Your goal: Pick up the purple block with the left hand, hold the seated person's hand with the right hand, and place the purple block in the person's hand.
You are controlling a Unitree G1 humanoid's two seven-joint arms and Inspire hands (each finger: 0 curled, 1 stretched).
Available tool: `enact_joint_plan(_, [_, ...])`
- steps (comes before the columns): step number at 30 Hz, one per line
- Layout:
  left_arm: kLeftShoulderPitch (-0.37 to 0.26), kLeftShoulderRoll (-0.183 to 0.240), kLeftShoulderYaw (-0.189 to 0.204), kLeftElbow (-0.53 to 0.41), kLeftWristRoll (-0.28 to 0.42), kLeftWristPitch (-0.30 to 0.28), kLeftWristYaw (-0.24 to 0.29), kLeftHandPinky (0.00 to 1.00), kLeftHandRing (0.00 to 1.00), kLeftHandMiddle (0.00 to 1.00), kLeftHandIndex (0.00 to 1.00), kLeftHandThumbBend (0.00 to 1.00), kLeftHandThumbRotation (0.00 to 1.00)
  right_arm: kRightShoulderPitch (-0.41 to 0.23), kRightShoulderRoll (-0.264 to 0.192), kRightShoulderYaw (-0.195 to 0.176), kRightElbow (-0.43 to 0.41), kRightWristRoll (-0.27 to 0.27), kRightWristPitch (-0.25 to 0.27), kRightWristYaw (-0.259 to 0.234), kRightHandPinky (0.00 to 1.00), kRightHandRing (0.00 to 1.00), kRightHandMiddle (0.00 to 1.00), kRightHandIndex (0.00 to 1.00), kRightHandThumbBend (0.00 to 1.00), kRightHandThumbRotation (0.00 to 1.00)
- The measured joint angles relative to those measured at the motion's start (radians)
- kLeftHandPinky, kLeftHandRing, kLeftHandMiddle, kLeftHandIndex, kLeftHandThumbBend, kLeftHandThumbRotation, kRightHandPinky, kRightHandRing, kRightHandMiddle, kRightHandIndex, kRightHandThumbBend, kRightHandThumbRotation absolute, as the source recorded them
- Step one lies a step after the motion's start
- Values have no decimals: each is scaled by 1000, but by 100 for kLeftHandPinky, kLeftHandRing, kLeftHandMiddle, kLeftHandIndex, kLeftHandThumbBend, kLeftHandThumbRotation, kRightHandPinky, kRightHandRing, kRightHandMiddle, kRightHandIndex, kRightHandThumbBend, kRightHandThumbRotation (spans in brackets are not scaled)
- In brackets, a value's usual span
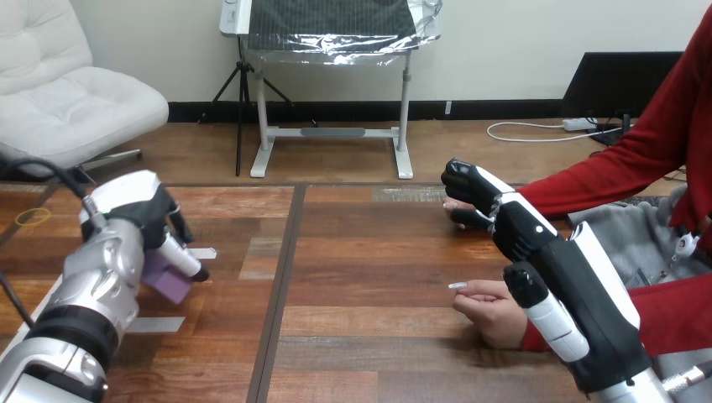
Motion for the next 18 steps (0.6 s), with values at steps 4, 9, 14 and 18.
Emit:
enact_joint_plan(4, [9, 2, 2, -41, -1, 5, -8, 34, 42, 48, 43, 85, 0, -8, 0, -2, 8, 0, 0, 0, 86, 92, 90, 90, 75, 100])
enact_joint_plan(9, [27, 6, 8, -108, -3, 13, -26, 33, 42, 48, 43, 85, 0, -12, -4, -6, 14, -7, 7, -1, 87, 91, 90, 89, 80, 100])
enact_joint_plan(14, [52, 7, 24, -179, -11, 19, -44, 33, 41, 47, 43, 85, 0, -20, -13, -8, 25, -20, 9, -4, 85, 89, 88, 88, 83, 100])
enact_joint_plan(18, [70, 9, 34, -236, -16, 22, -60, 31, 39, 46, 43, 85, 0, -38, -26, -14, 53, -55, 2, -16, 81, 86, 87, 86, 85, 100])
